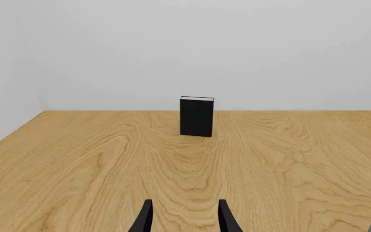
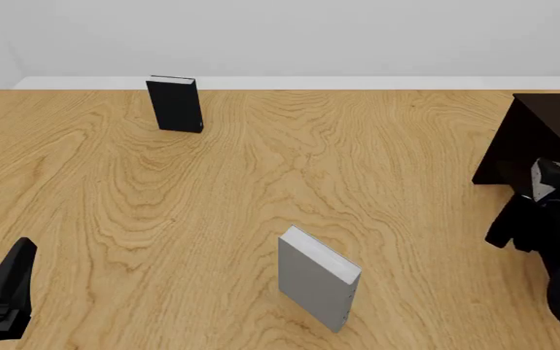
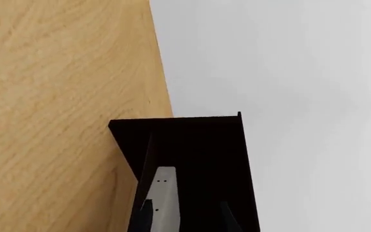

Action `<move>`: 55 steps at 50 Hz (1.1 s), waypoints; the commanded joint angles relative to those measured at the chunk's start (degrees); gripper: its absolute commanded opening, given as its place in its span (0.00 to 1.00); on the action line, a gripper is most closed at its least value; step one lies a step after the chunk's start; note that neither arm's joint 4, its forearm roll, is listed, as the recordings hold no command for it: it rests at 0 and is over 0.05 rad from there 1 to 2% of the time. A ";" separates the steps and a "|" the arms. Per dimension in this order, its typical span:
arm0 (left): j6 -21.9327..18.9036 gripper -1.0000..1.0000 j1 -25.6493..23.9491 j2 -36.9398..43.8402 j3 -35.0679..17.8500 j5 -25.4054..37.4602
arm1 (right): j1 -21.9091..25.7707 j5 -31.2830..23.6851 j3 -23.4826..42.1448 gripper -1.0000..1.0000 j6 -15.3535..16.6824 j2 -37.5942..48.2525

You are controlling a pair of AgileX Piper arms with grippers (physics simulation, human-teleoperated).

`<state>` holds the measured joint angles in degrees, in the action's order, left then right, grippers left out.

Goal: Pick up the book on the right and place it on the cabinet shelf.

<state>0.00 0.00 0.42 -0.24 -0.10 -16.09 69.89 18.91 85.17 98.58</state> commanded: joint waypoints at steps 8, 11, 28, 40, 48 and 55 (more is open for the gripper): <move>0.00 1.00 0.00 0.00 0.00 0.00 | 4.92 -0.01 2.19 1.00 0.25 1.24; 0.00 1.00 0.00 0.00 0.00 0.00 | 5.57 -0.01 2.54 1.00 0.00 1.76; 0.00 1.00 0.00 0.00 0.00 0.00 | 8.65 -0.19 2.45 1.00 -0.77 -0.32; 0.00 1.00 0.00 0.00 0.00 0.00 | 12.73 -6.93 2.20 1.00 -2.39 -9.77; 0.00 1.00 0.00 0.00 0.00 0.00 | 14.72 -14.50 2.86 1.00 -4.51 -18.16; 0.00 1.00 0.00 0.00 0.00 0.00 | 16.07 -23.33 4.30 1.00 -7.95 -26.91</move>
<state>0.00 0.00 0.42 -0.24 -0.10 -2.04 56.25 21.89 80.69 81.92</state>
